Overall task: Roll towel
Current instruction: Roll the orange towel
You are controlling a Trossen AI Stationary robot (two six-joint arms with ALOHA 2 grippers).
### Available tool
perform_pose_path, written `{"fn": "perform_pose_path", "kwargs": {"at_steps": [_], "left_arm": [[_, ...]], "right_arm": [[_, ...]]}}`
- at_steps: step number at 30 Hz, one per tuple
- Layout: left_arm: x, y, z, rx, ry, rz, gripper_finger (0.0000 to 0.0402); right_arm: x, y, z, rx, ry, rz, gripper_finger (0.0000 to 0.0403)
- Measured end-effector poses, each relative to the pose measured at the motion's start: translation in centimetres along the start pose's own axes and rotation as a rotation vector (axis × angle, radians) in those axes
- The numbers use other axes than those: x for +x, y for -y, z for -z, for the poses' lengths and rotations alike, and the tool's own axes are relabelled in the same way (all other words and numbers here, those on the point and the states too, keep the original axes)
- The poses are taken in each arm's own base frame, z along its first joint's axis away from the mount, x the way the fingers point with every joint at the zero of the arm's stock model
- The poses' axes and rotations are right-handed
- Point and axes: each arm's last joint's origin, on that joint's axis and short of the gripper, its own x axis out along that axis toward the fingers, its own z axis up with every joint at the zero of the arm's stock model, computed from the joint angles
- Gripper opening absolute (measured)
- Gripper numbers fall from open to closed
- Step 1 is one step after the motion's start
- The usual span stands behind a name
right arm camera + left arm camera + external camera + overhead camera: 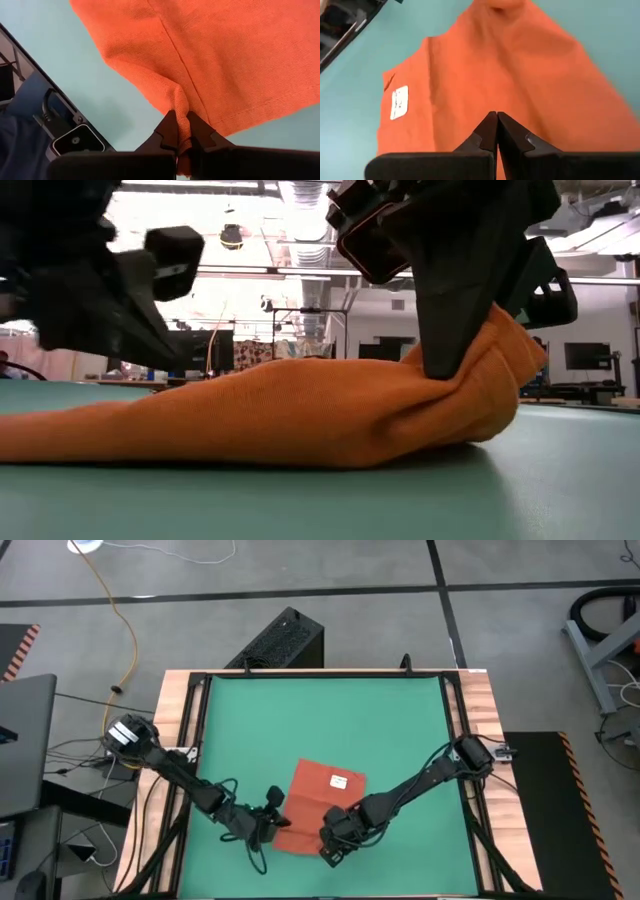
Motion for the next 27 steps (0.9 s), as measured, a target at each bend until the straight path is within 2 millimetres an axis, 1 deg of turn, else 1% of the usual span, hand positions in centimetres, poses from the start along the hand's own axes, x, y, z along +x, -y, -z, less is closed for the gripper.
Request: {"fn": "perform_pose_path", "kwargs": {"at_steps": [2, 4, 7, 9, 11, 13, 18, 20, 27], "left_arm": [[0.3, -1.0, 0.2, 0.040, 0.005, 0.019, 0.0000], [1.1, -2.6, 0.7, 0.044, 0.024, 0.044, 0.0000], [2.7, -4.9, 2.5, -0.009, 0.017, 0.096, 0.0000], [3.4, -6.0, 3.7, -0.049, -0.009, 0.107, 0.0000], [3.8, -6.6, 4.3, -0.087, -0.004, 0.135, 0.0000], [4.2, -6.6, 5.0, -0.106, -0.018, 0.185, 0.0000], [5.0, -5.2, 6.1, -0.149, -0.095, 0.245, 0.0000], [5.2, -4.8, 6.2, -0.176, -0.111, 0.239, 0.0000], [4.9, -3.9, 6.5, -0.282, -0.218, 0.217, 0.0000]], "right_arm": [[0.0, 0.0, 0.3, -0.007, 0.000, 0.002, 0.0024], [0.0, -0.1, 0.3, -0.008, -0.001, 0.003, 0.0024], [0.1, -0.1, 0.5, -0.012, 0.002, 0.004, 0.0024], [0.1, -0.1, 0.6, -0.015, 0.007, 0.005, 0.0024], [0.1, -0.2, 0.8, -0.011, 0.015, 0.007, 0.0024], [0.1, -0.2, 0.8, -0.006, 0.019, 0.007, 0.0024], [0.1, -0.2, 0.9, 0.005, 0.019, 0.008, 0.0024], [0.1, -0.1, 0.8, 0.029, 0.031, 0.023, 0.0024], [0.1, 0.0, 1.0, 0.053, 0.034, 0.040, 0.0024]]}}
